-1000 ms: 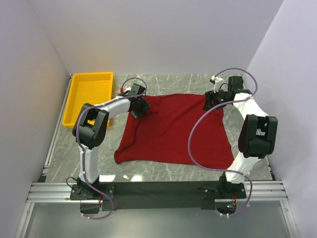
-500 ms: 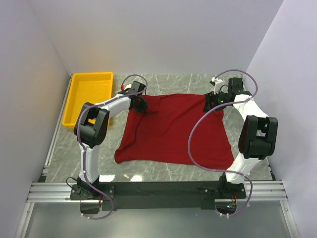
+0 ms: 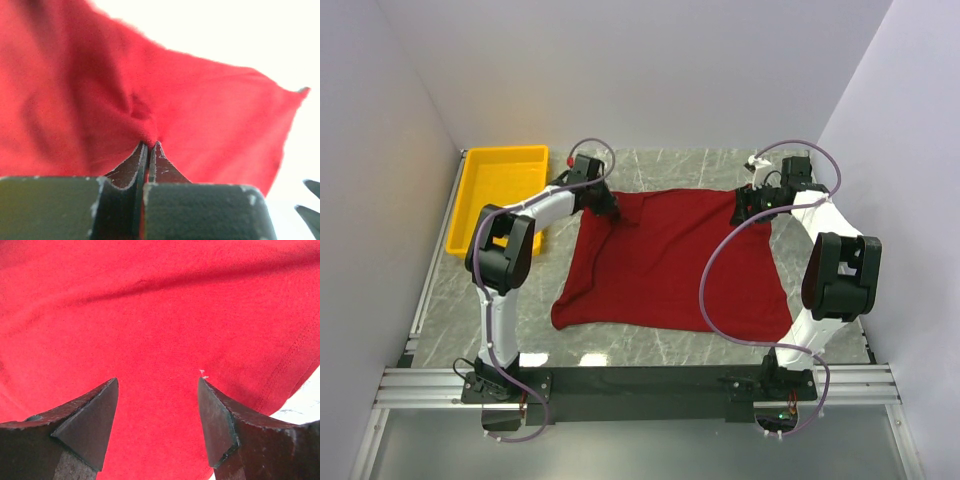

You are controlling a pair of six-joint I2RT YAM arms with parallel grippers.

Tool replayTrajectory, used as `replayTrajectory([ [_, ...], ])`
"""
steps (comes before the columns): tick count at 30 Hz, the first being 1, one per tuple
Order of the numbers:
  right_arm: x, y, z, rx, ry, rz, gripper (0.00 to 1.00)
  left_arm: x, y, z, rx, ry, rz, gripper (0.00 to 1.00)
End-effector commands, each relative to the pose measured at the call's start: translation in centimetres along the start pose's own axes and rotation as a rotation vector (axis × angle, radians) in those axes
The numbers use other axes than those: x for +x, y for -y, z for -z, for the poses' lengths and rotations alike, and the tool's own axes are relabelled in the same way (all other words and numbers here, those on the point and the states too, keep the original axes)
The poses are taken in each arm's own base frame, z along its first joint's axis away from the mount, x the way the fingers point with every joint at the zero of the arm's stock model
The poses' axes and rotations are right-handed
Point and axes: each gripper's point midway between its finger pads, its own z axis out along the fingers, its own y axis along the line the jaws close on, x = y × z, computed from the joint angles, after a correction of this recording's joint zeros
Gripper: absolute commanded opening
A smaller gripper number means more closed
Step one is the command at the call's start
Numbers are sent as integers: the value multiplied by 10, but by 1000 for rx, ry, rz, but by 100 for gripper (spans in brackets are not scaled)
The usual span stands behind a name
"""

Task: Fold and stack the t-shirts
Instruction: Flatten the tshirt out

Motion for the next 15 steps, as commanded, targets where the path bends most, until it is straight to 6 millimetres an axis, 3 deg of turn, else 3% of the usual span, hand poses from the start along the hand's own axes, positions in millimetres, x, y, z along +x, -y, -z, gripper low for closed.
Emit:
replayTrajectory([
  [1,-14,-2,12,10,58,23,71,-42,74,17,276,64,-94,0],
  [3,-14,-2,12,9,59,20,71,-41,78,6,318,18,-85,1],
  [4,-14,-2,11,7,58,19,71,-49,90,8,353,25,-88,1],
  [7,-14,-2,11,6,57,19,71,-49,93,-4,368,-10,-88,4],
  [15,-14,0,8,8,58,15,71,-46,73,-15,363,-61,-95,18],
])
